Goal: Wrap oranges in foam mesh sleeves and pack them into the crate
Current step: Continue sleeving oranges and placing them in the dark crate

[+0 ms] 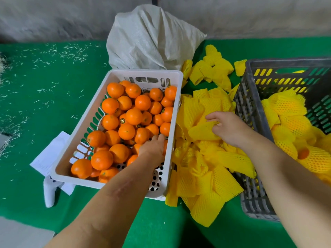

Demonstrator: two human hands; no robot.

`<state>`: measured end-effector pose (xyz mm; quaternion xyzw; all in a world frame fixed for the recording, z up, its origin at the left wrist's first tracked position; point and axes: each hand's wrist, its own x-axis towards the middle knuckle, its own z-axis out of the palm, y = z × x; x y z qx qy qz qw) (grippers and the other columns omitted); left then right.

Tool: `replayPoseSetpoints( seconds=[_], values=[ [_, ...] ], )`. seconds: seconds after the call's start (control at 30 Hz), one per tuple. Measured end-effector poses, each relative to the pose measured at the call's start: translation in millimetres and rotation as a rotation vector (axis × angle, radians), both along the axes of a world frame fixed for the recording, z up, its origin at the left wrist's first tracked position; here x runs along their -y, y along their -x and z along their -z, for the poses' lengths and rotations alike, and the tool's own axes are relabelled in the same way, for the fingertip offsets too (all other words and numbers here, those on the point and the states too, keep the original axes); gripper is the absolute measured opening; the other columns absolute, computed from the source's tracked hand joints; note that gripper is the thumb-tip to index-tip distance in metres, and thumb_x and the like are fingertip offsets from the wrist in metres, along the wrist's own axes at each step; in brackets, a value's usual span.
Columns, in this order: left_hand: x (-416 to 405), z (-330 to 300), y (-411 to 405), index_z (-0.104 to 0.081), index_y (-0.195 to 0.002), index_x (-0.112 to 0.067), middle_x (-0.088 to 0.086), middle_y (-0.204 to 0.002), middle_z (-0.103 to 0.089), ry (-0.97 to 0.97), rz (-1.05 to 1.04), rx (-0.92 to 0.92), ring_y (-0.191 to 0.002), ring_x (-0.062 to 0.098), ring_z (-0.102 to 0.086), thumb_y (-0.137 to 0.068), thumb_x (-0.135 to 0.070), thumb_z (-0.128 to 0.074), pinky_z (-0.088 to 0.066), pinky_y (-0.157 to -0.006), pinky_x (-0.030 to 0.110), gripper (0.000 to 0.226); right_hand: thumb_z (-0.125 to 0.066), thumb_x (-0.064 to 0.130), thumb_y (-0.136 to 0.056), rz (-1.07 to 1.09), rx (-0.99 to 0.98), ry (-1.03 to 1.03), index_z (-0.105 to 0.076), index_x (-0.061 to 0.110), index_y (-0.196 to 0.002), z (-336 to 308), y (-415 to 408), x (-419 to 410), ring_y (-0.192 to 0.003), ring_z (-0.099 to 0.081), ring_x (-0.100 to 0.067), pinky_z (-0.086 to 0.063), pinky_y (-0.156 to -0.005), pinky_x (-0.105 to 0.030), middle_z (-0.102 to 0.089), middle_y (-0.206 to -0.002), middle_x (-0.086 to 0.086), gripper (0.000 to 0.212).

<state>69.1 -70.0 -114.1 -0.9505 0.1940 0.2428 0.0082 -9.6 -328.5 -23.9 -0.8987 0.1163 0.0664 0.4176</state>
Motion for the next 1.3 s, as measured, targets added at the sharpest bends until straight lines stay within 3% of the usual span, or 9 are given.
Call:
replayPoseSetpoints(
  seconds=[0.1, 0.27, 0.4, 0.5, 0.57, 0.73, 1.0, 1.17, 1.3],
  values=[
    [-2.0, -1.3, 1.1, -0.032, -0.144, -0.018, 0.008, -0.137, -0.051, -0.004, 0.046, 0.036, -0.126, 0.033, -0.053, -0.096, -0.022, -0.069, -0.052, -0.1, 0.048, 0.06, -0.064, 0.014, -0.098, 0.1, 0.095, -0.022, -0.072, 0.018, -0.112, 2.8, -4.2, 0.8, -0.086, -0.059, -0.007, -0.045, -0.07, -0.023, -0.067, -0.111, 0.001, 0.016],
    [0.1, -25.7, 4.6, -0.034, -0.154, -0.022, 0.013, -0.139, -0.04, 0.066, -0.042, 0.24, -0.129, 0.036, -0.042, -0.097, -0.038, -0.066, -0.047, -0.102, 0.045, 0.067, -0.062, 0.026, -0.101, 0.122, 0.169, 0.035, -0.068, 0.019, -0.094, 2.0, -4.9, -1.6, -0.055, -0.047, -0.008, -0.032, -0.052, -0.028, -0.056, -0.066, 0.005, 0.011],
    [-11.2, -65.6, 11.8, -0.042, -0.154, -0.029, 0.003, -0.139, -0.044, 0.687, -0.333, 0.264, -0.125, 0.024, -0.048, -0.087, -0.051, -0.08, -0.049, -0.103, 0.04, 0.08, -0.062, 0.022, -0.1, 0.179, 0.231, 0.05, -0.062, 0.012, -0.106, -1.6, -0.1, -2.6, -0.058, -0.048, -0.02, -0.042, -0.058, -0.045, -0.051, -0.064, -0.004, 0.012],
    [-6.2, -97.6, 40.6, -0.057, -0.139, -0.034, -0.006, -0.13, -0.067, 1.363, -0.454, -0.014, -0.111, 0.013, -0.069, -0.085, -0.055, -0.081, -0.061, -0.09, 0.029, 0.062, -0.07, 0.021, -0.096, 0.242, 0.264, -0.07, -0.062, 0.015, -0.11, -10.6, 6.1, -6.6, -0.062, -0.053, -0.018, -0.042, -0.057, -0.035, -0.059, -0.076, -0.007, 0.017],
    [4.1, -104.5, 65.6, -0.061, -0.136, -0.037, -0.009, -0.117, -0.073, 1.482, -0.446, -0.207, -0.096, 0.009, -0.073, -0.084, -0.062, -0.079, -0.059, -0.078, 0.022, 0.061, -0.072, 0.023, -0.094, 0.287, 0.276, -0.167, -0.066, 0.019, -0.109, -17.3, 12.5, -13.8, -0.066, -0.057, -0.014, -0.045, -0.056, -0.028, -0.064, -0.085, -0.002, 0.017],
    [13.1, -85.9, 102.3, -0.068, -0.129, -0.037, 0.002, -0.114, -0.07, 1.558, -0.345, -0.62, -0.09, 0.021, -0.068, -0.073, -0.062, -0.088, -0.056, -0.079, 0.033, 0.064, -0.072, 0.014, -0.093, 0.405, 0.416, -0.253, -0.063, 0.016, -0.097, -19.2, 38.0, -64.1, -0.078, -0.055, -0.008, -0.047, -0.069, -0.025, -0.06, -0.088, 0.007, 0.01],
    [11.4, -95.9, 105.0, -0.07, -0.131, -0.025, 0.0, -0.102, -0.073, 1.412, -0.224, -0.747, -0.078, 0.02, -0.066, -0.077, -0.056, -0.086, -0.056, -0.075, 0.026, 0.064, -0.065, -0.007, -0.09, 0.495, 0.346, -0.383, -0.064, 0.019, -0.101, -0.8, 77.3, -85.6, -0.085, -0.06, -0.008, -0.047, -0.066, -0.009, -0.062, -0.098, 0.006, 0.028],
    [13.1, -98.6, 110.3, -0.069, -0.125, -0.024, -0.002, -0.102, -0.074, 1.41, -0.267, -0.679, -0.082, 0.017, -0.07, -0.077, -0.047, -0.08, -0.057, -0.075, 0.027, 0.054, -0.073, 0.018, -0.093, 0.579, 0.379, -0.439, -0.074, 0.018, -0.092, -7.5, 95.8, -75.6, -0.087, -0.071, -0.023, -0.059, -0.078, -0.043, -0.075, -0.088, 0.002, 0.001],
    [9.3, -98.3, 105.8, -0.062, -0.133, -0.011, 0.008, -0.108, -0.067, 1.407, -0.258, -0.82, -0.075, 0.019, -0.062, -0.073, -0.049, -0.083, -0.055, -0.072, 0.029, 0.074, -0.075, 0.016, -0.091, 0.559, 0.366, -0.476, -0.074, 0.016, -0.088, -10.2, 102.8, -81.8, -0.078, -0.071, -0.023, -0.055, -0.068, -0.039, -0.076, -0.079, -0.003, 0.004]
  ],
)
